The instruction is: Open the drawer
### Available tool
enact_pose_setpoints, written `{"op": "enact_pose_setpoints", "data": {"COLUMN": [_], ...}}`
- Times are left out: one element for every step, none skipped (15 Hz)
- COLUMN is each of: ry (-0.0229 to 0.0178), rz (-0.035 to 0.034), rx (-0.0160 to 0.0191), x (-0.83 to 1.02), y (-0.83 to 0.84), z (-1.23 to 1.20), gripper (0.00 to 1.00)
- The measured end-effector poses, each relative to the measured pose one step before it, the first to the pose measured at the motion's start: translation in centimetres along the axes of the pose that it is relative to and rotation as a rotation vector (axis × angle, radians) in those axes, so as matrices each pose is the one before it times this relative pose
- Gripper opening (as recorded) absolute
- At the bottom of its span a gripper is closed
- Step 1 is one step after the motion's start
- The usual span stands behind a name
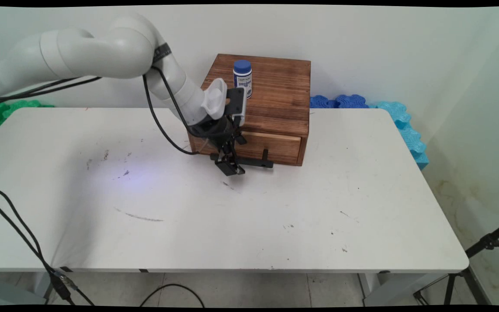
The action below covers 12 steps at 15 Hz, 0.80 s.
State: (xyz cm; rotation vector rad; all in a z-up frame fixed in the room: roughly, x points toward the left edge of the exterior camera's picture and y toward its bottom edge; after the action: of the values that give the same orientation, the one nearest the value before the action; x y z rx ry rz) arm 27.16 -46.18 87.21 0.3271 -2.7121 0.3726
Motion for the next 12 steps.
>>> {"op": "enact_pose_setpoints", "data": {"ry": [-0.00663,-0.00654,-0.0052,-0.0059,-0.00598,-0.00424,-0.00282,-0.00405,-0.00246,-0.00343,-0.00413,-0.00341], "rz": [0.00785,0.00682,0.00562,0.00573,0.00531,0.00345,0.00253,0.00321,0.00192,0.00289,0.00246,0.00285], "rx": [0.00012,0.00019,0.00029,0.00042,0.00093,0.00056,0.0002,0.00049,0.00032,0.00051,0.00072,0.00035], "x": [-0.004,-0.031,-0.014,-0.011,-0.019,-0.01,-0.006,-0.004,-0.003,0.004,-0.016,0.003], "y": [0.094,0.11,0.087,0.1,0.092,0.062,0.041,0.053,0.034,0.042,0.037,0.036], "z": [0.412,0.384,0.316,0.366,0.363,0.267,0.191,0.271,0.18,0.254,0.275,0.26], "gripper": [1.0,1.0,1.0,1.0,1.0,1.0,1.0,1.0,1.0,1.0,1.0,1.0]}}
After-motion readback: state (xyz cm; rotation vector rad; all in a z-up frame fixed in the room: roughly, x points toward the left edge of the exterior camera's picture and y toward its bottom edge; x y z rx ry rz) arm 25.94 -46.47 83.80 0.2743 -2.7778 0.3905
